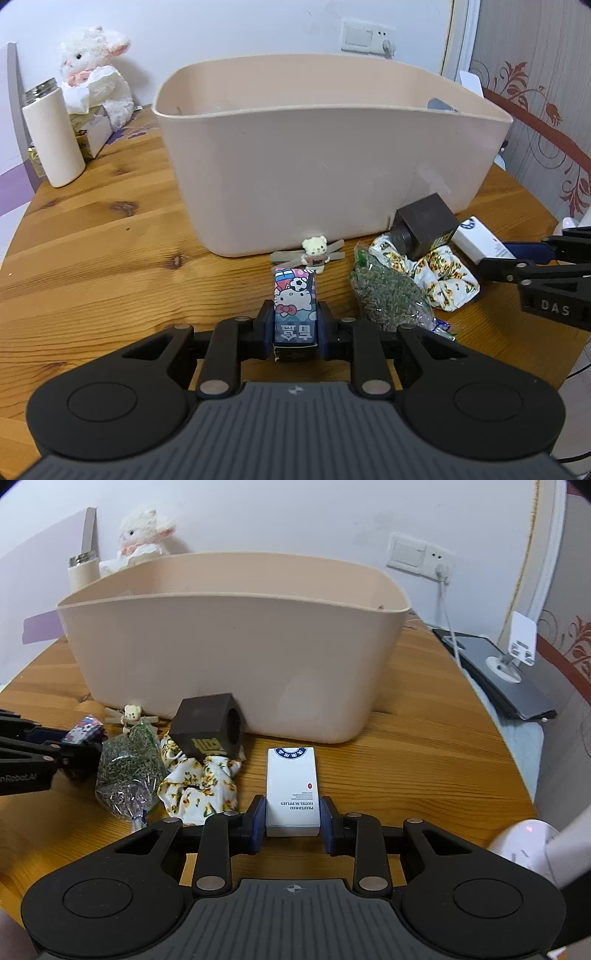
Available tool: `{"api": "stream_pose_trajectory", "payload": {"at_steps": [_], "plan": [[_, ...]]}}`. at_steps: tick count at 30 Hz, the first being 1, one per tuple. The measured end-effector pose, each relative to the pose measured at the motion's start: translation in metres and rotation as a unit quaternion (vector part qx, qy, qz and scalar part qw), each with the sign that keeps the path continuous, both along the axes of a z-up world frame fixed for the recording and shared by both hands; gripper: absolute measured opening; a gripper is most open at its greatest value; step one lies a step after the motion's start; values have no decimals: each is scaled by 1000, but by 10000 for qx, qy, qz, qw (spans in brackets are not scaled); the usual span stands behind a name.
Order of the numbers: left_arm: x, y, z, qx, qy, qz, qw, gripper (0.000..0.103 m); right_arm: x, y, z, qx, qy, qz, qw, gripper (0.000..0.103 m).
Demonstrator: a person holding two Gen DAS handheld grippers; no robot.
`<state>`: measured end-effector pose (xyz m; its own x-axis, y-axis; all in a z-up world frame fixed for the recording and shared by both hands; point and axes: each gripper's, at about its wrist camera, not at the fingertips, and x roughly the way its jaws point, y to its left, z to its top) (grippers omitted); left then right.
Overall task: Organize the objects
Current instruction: 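Grasp the Hello Kitty snack box with left gripper while right grasps white card box, then carry both boxes over the basket and release them inside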
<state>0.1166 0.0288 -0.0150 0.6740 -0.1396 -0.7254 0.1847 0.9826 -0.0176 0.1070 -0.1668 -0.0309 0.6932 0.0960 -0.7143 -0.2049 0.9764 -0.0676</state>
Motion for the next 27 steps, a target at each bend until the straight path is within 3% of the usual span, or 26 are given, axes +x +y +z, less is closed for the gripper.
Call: {"api": "stream_pose_trajectory", "payload": {"at_steps": [14, 27], "plan": [[-25, 16, 70, -259, -902, 123, 9955, 25, -24, -5, 64, 60, -969, 8, 9953, 28], [-3, 9, 118, -91, -1605, 115, 9869, 25, 8, -1, 112, 31, -1670, 17, 9859, 28]]}}
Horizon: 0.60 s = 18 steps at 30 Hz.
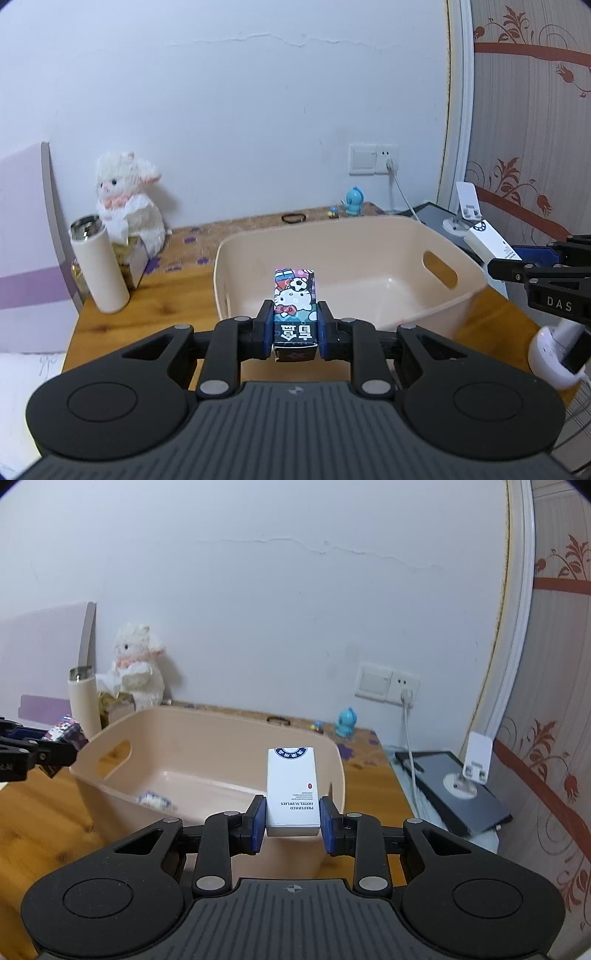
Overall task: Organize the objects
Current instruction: 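Carry both boxes over the basket and release them inside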
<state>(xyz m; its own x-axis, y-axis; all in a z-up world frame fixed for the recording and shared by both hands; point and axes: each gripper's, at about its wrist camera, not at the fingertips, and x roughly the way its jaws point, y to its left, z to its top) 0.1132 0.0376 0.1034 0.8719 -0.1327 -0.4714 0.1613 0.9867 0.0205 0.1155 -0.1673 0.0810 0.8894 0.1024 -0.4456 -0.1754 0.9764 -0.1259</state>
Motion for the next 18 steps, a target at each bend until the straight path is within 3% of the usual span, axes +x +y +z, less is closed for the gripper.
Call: {"api": "stream_pose_trajectory", "payload": {"at_steps": [8, 18], "plan": [[66, -13, -8, 102, 238, 73, 9996, 25, 39, 10, 0, 84, 22, -33, 10000, 28], [116, -32, -46, 330, 868, 19, 9957, 25, 81, 21, -35, -67, 640, -103, 9979, 28]]}}
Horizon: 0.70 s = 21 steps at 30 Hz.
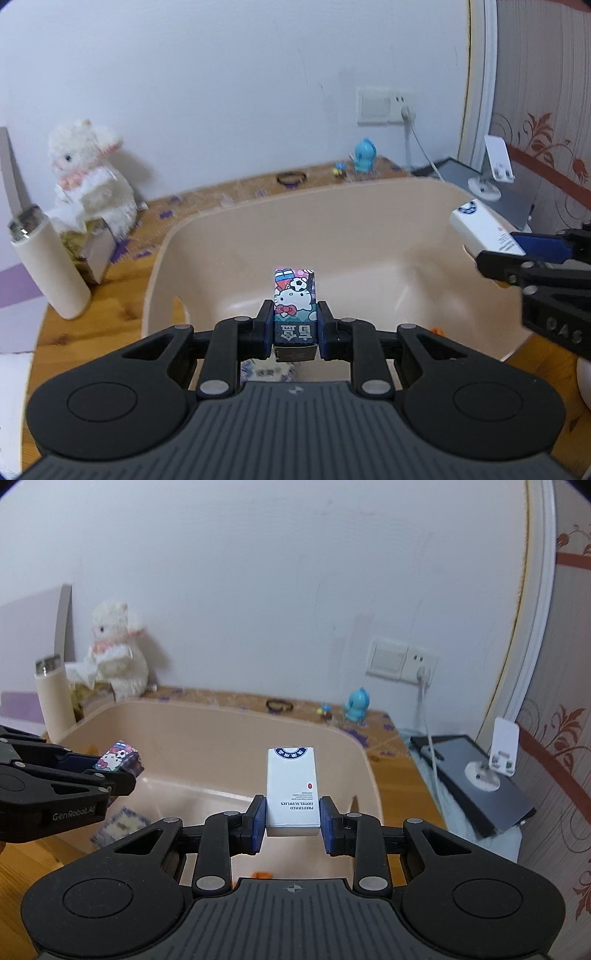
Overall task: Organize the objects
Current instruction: 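Carry both boxes over the basket and release them inside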
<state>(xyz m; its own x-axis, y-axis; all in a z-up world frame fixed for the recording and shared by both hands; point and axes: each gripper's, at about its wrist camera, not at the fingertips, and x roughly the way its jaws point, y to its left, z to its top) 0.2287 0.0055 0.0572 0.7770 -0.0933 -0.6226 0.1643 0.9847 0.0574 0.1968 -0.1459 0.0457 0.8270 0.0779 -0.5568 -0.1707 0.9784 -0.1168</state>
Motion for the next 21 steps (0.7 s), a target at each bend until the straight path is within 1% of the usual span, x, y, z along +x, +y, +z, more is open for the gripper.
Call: {"api": "stream_pose_trajectory", "payload": {"at_steps": [2, 4, 5, 6, 7, 8, 9, 10, 11, 13, 17, 21], "plan": [[4, -2, -6, 48, 105, -41, 9999, 25, 3, 3, -7, -73, 88, -1, 9999, 30], [5, -4, -9, 158, 166, -43, 9997, 25, 3, 5, -11, -156, 131, -72, 9998, 39], [5, -5, -9, 187, 174, -44, 9997, 26, 3, 5, -11, -156, 124, -80, 9998, 39], [3, -4, -8, 159, 142, -43, 9998, 27, 1, 5, -10, -143, 95, -78, 9998, 39], [1, -3, -7, 102, 117, -49, 9999, 30, -1, 5, -9, -138, 63, -67, 9999, 43], [-2, -2, -4, 13, 98, -63, 9999, 45, -4, 5, -7, -147, 18, -61, 9999, 50], [-6, 0, -1, -70, 72, -54, 9999, 65, -8, 6, -5, -177, -65, -65, 9998, 54], [-9, 1, 3, -115, 32, -26, 9999, 72, -12, 6, -2, -212, -139, -71, 9997, 61], [-13, 1, 7, -123, -23, -7, 9999, 77, -16, 7, 1, -240, -204, -72, 9995, 65], [-22, 1, 14, -52, -123, -40, 9999, 79, -25, 7, 6, -253, -302, -59, 9992, 68], [-39, 2, 20, 167, -179, -21, 9997, 81, -42, 1, 13, -125, -350, -46, 9993, 76], [-55, 9, 22, 134, -131, -52, 9998, 85, -57, -1, 13, -136, -328, -47, 9994, 80]]}}
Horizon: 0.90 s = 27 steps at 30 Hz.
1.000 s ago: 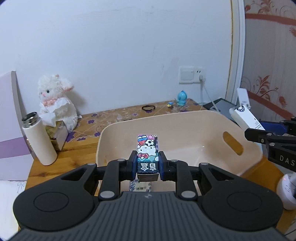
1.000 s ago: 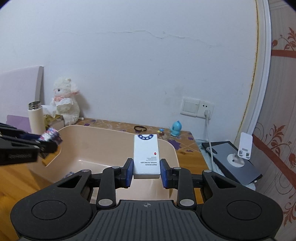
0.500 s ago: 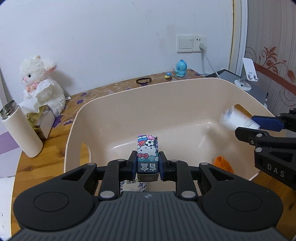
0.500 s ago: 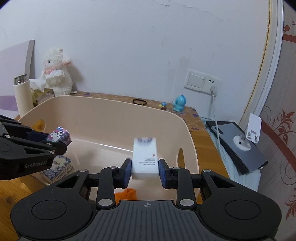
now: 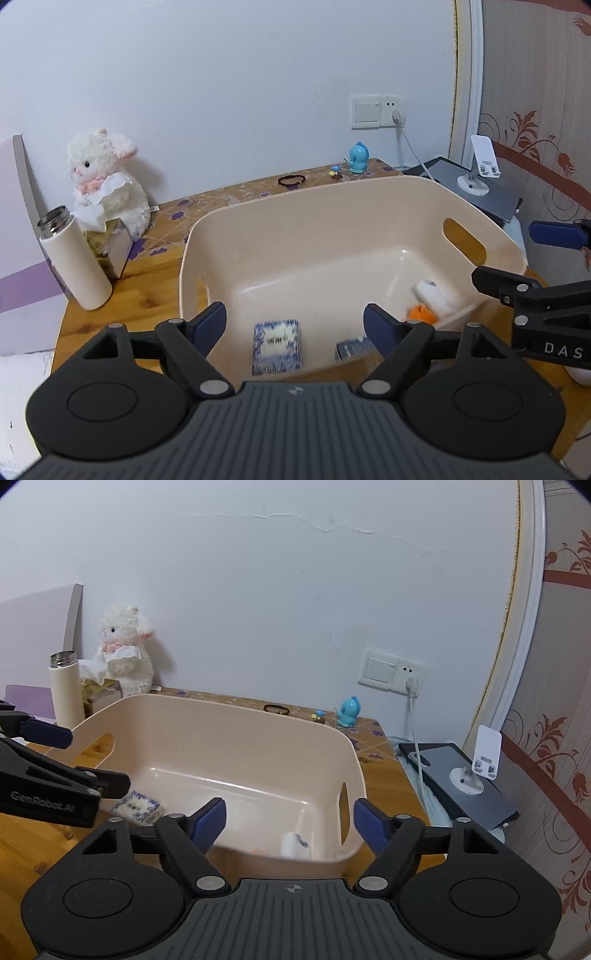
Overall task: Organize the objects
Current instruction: 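Carry both boxes over the basket and release them inside, then grasp the small bear keychain with left gripper while right grasps black cube box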
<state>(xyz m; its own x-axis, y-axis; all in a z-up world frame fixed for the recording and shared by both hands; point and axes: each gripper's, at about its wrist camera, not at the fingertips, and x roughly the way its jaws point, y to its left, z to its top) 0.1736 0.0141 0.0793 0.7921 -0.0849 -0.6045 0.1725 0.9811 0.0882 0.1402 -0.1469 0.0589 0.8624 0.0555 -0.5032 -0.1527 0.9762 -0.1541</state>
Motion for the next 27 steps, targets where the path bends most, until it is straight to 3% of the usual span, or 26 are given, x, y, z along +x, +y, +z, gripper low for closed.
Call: {"api": "stream_pose_trajectory", "payload": {"at_steps": [3, 12, 27], "plan": [[-13, 2, -1, 72, -82, 7, 9999, 91, -7, -1, -5, -21, 89, 46, 9999, 84], [-34, 6, -22, 246, 125, -38, 9996, 91, -15, 5, -36, -51, 483, 151, 9987, 87], [-15, 12, -82, 163, 830, 59, 9964, 91, -5, 26, -81, 56, 1155, 455, 9923, 89]]}}
